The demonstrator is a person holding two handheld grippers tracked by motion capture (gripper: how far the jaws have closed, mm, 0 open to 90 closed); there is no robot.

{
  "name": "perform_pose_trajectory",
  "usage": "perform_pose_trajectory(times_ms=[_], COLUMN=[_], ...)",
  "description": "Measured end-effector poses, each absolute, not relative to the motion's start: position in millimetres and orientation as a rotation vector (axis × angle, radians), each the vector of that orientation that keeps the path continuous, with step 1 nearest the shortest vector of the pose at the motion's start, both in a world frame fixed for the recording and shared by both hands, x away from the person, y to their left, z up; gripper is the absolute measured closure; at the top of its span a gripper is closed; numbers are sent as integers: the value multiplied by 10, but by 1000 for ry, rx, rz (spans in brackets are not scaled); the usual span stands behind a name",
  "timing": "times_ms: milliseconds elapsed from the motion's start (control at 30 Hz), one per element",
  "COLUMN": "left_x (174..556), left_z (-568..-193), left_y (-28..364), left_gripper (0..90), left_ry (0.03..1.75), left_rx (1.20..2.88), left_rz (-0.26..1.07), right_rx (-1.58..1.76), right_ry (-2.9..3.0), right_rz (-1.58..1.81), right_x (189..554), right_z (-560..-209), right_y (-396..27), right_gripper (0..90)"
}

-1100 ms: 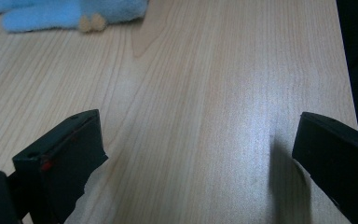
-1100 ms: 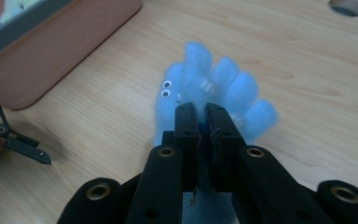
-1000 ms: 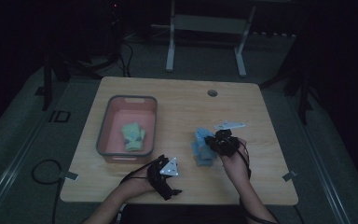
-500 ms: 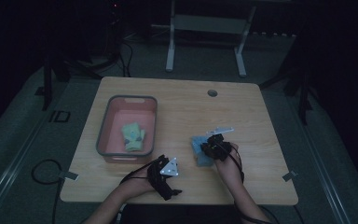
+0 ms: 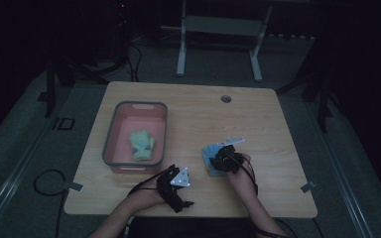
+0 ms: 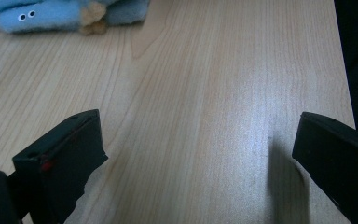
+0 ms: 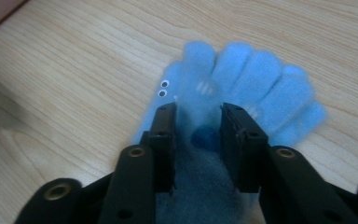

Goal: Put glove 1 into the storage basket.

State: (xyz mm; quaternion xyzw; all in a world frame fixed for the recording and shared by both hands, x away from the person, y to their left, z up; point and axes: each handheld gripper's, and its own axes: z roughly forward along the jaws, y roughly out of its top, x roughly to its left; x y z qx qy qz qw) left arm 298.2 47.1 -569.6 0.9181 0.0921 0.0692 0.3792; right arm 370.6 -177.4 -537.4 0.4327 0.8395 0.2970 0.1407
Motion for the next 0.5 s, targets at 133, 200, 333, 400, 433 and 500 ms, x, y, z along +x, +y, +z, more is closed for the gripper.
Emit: perform_pose_trajectory(times_ms=[133,200,333,400,433,500], left_x=[2976,2963,2970,2979,2979,2980], left_z=[-5680,-5668,-5621,-5603,-5598,-5596], left_y=[471,474,468,468,460,442], left_gripper=[23,23,24,24,29,43], left_ry=[233,224,257,278,301,312], left_rx=[2336,2297,2276,2266,2268,2276], left_rz=[192,191,225,222,212,191], right_rx=[1230,1213,1205,1203,1203,1205], right_ry=[2432,2437,2425,2422,2416,2414], right_rz=[879,893,917,927,930,940], right_x=[3676,3654,3634,3636,3636,3641], right_z=[-5321,-5272,-5183,-5153,-5139,-5122], right_y=[-1781,-1808,-1898,-1949,-1974,-2021], right_gripper=[565,538,529,523,521,508])
